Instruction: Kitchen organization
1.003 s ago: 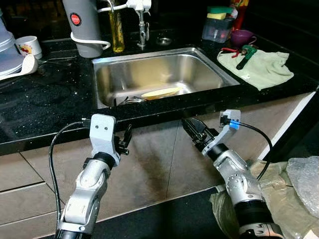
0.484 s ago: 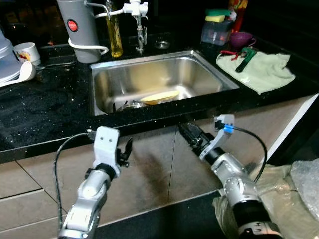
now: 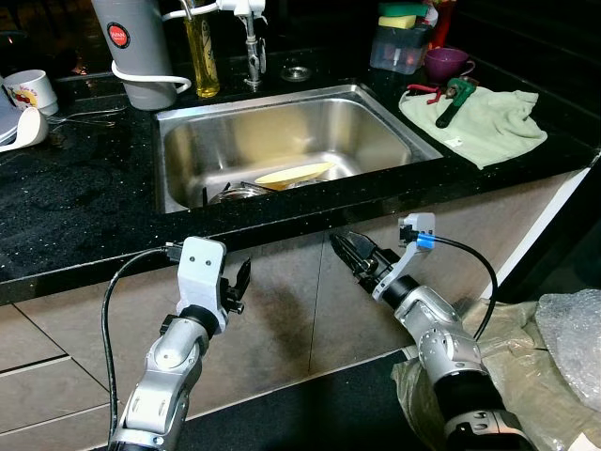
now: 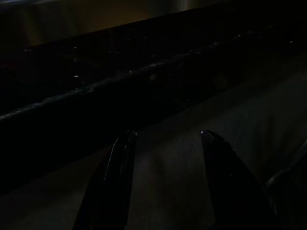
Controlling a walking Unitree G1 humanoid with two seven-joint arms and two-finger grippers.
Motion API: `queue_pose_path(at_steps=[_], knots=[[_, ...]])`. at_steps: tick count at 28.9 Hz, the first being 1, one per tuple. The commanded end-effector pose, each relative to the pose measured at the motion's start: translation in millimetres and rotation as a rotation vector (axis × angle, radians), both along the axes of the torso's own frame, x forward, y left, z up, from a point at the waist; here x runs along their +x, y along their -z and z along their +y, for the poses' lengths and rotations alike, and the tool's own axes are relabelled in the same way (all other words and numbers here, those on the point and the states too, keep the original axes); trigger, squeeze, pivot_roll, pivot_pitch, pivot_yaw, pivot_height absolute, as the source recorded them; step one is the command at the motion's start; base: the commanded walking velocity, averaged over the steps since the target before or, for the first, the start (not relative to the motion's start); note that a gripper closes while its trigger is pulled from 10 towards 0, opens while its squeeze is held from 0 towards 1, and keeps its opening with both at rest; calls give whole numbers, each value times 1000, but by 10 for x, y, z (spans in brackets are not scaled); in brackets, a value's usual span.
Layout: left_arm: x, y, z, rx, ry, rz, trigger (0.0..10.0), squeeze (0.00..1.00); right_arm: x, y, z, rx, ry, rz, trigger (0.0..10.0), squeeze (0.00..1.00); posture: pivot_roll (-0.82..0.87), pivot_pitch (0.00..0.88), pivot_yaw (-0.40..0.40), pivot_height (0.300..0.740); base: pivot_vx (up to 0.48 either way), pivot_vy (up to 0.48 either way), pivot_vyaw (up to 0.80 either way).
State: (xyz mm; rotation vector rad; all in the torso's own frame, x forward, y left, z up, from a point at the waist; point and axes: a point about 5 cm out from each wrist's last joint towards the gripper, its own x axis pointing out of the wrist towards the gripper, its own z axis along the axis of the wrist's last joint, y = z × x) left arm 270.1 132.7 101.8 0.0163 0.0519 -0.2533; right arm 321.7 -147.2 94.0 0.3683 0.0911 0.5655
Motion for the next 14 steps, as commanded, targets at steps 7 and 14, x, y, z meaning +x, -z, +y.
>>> queue_pose_path(at_steps=[7, 14], knots=[[-13, 31, 5, 9, 3, 9, 10000, 0, -48, 9, 64, -40, -91, -34, 10000, 0, 17, 0, -18, 732, 0, 0, 686], [-24, 31, -34, 14, 40, 16, 10000, 0, -65, 15, 92, -38, -138, -37, 10000, 0, 15, 0, -21, 732, 0, 0, 800]])
